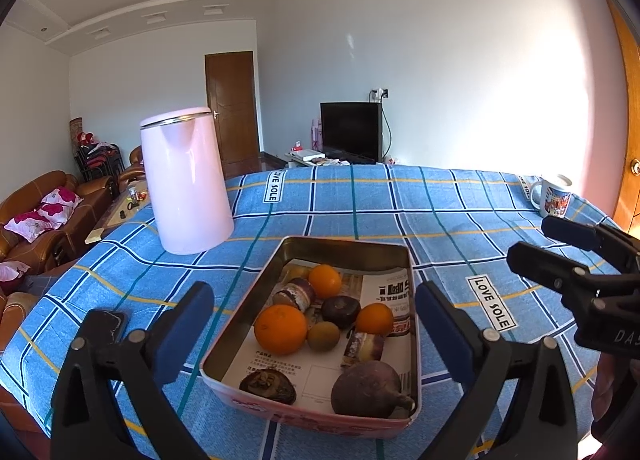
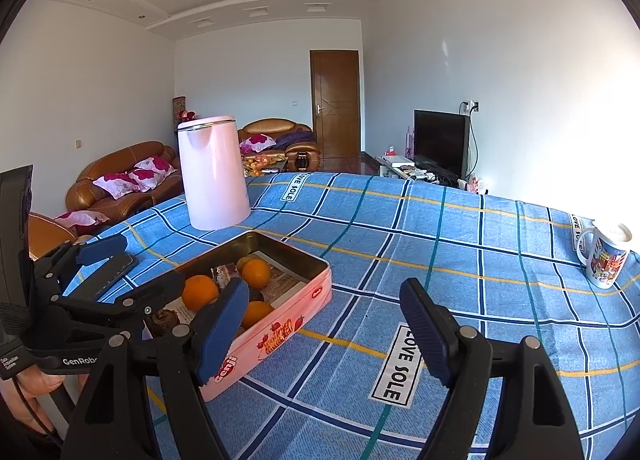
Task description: Organize fruits
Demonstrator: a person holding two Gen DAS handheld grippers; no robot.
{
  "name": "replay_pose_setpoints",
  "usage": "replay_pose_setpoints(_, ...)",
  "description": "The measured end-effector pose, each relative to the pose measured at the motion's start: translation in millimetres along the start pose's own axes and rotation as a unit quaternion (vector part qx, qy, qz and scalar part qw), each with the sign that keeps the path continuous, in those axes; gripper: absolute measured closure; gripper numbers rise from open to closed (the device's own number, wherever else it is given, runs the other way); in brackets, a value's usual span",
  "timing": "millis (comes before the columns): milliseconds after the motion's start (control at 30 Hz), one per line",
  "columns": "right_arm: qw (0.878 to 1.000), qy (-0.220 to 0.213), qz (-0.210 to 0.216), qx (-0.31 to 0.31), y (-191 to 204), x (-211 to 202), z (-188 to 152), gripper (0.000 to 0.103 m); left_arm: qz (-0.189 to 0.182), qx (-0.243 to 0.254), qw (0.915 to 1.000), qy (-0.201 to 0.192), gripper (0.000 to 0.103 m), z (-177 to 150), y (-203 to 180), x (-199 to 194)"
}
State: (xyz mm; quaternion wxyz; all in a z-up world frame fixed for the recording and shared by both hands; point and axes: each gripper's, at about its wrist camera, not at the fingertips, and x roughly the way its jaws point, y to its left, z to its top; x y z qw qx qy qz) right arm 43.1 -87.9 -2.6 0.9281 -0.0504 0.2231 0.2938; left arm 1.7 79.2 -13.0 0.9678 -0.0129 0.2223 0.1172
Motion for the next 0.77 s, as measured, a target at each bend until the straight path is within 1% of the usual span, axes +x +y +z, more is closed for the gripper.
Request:
replay_pose_setpoints(200,1.0,0.0,-0.003,0.004,-4.3,-1.6,-0.7,0.024,-0.01,-0.004,0.9999,0.001,0.0,1.2,-1.9,-0.5)
replay_pose_setpoints(367,1.0,-0.001,-0.005,0.008,-7.9,-4.1,-2.1,0.024,-0.008,-0.011,0.9999,0.007,0.0,1.8,-1.3,0.6)
replay_pose_setpoints(633,1.0,0.001,-0.006,0.014,-12.7,-3.6,-4.3,0.024,-0.005,0.0,1.0,0.009,0.0,0.6,-5.0,2.4)
replay_pose_setpoints(767,1.0,0.004,-0.01,0.016,-17.7,-3.7,-5.2,0.024,-0.008,0.001,0.9999,0.009,0.0,0.1,-4.8,1.9)
